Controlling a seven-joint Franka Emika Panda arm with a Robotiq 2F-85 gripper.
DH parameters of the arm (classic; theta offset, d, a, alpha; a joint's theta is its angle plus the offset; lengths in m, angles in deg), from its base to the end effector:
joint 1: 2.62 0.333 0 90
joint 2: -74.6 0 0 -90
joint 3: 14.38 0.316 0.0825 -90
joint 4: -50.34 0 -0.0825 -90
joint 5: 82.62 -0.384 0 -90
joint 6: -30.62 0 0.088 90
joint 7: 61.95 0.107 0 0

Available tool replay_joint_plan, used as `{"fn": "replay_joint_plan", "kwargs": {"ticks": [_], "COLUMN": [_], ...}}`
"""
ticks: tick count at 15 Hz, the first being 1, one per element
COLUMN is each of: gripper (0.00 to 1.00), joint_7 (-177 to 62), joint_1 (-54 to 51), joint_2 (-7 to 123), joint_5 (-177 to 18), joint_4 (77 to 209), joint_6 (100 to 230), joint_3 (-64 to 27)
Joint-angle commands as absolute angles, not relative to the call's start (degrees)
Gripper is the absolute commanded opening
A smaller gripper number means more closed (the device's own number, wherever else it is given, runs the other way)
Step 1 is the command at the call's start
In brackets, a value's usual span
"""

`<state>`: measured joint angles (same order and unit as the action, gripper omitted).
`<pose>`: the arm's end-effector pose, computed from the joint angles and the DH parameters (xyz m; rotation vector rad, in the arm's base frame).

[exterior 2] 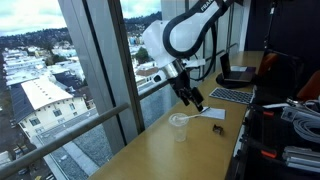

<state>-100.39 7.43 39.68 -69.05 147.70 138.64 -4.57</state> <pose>0.5975 0.1888 0.2186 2.5661 1.6237 -0.6481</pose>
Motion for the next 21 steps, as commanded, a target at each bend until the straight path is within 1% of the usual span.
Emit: {"fn": "replay_joint_plan", "kwargs": {"ticks": [1,14,21], "gripper": [1.0,1.0,1.0], "joint_7": [-102.71,-104.75,-108.61], "joint_1": [7.26,8.8,7.62], "joint_2": [40.72,48.77,47.7], "joint_5": [-65.91,-57.97,-50.13], "joint_4": [149.24,164.24,168.77], "joint_6": [141.57,150.37,160.34], "joint_3": [-3.97,-2.32,-4.03]}}
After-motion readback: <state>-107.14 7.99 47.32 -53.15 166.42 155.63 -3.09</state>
